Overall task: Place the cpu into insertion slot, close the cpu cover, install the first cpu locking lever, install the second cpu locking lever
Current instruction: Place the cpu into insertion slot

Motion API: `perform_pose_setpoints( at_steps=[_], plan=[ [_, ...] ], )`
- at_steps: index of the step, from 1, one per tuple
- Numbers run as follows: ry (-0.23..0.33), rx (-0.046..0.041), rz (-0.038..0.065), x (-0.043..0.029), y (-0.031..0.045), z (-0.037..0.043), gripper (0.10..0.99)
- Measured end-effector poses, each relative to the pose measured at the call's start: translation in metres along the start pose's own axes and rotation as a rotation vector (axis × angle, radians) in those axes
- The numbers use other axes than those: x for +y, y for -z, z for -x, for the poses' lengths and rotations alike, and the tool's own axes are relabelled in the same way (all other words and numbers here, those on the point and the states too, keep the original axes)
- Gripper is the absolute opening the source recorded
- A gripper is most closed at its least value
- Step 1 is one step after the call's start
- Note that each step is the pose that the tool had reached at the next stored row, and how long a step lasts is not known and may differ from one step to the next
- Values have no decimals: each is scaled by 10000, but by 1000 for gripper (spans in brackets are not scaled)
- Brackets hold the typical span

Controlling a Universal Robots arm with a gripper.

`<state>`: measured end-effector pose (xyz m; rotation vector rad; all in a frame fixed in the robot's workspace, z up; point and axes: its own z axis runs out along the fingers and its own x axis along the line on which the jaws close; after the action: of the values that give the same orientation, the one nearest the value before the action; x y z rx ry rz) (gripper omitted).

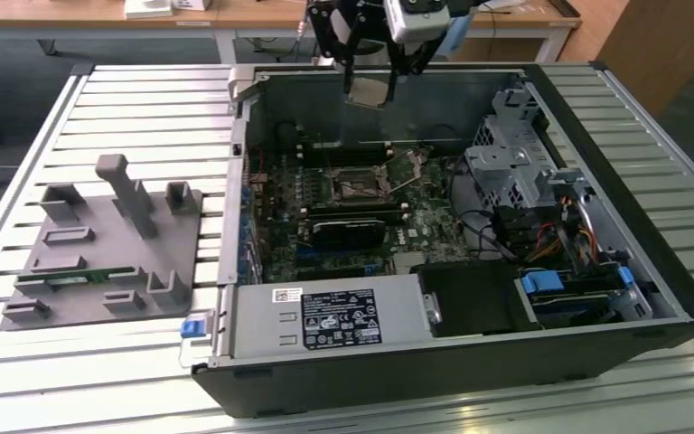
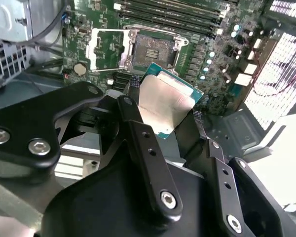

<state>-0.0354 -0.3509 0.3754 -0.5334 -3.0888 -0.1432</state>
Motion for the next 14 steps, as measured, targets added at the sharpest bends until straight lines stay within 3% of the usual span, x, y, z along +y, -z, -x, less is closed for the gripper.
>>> perform_pose_setpoints(
  at_steps=[14],
  plan=[
    [-2396, -214, 47, -2, -20, 0, 537]
  ],
)
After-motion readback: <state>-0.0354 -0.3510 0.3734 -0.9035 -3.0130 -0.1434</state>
